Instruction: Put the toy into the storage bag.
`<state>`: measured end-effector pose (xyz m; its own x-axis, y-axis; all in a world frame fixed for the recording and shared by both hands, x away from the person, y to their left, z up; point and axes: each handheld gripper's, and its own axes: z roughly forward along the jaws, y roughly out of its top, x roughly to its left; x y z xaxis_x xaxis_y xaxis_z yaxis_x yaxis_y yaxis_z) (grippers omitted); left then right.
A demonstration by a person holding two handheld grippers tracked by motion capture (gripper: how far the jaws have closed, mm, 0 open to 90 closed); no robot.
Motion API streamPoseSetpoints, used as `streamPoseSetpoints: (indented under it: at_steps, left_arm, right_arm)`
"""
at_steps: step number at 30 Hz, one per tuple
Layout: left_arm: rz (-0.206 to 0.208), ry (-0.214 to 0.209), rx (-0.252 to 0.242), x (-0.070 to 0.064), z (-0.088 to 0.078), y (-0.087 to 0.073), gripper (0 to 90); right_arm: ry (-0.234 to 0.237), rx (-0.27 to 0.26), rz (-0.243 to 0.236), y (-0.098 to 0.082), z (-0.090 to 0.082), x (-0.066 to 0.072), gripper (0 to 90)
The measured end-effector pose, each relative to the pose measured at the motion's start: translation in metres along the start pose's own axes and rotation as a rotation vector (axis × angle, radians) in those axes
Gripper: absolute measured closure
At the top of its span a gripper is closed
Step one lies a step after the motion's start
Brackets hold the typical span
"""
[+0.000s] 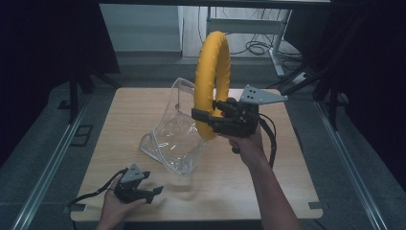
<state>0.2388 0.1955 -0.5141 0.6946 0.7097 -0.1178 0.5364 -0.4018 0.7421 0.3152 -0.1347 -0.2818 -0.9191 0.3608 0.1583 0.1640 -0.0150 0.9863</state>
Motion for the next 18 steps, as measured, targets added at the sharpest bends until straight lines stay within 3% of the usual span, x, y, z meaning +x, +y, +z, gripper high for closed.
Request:
streamPoseSetpoints:
  at_steps: [18]
  left_arm:
    - [0.0, 0.003, -0.004, 0.0, -0.001, 0.0, 22.8]
  right_arm:
    - [0.033, -0.008, -0.013, 0.007, 0.018, 0.01, 50.5]
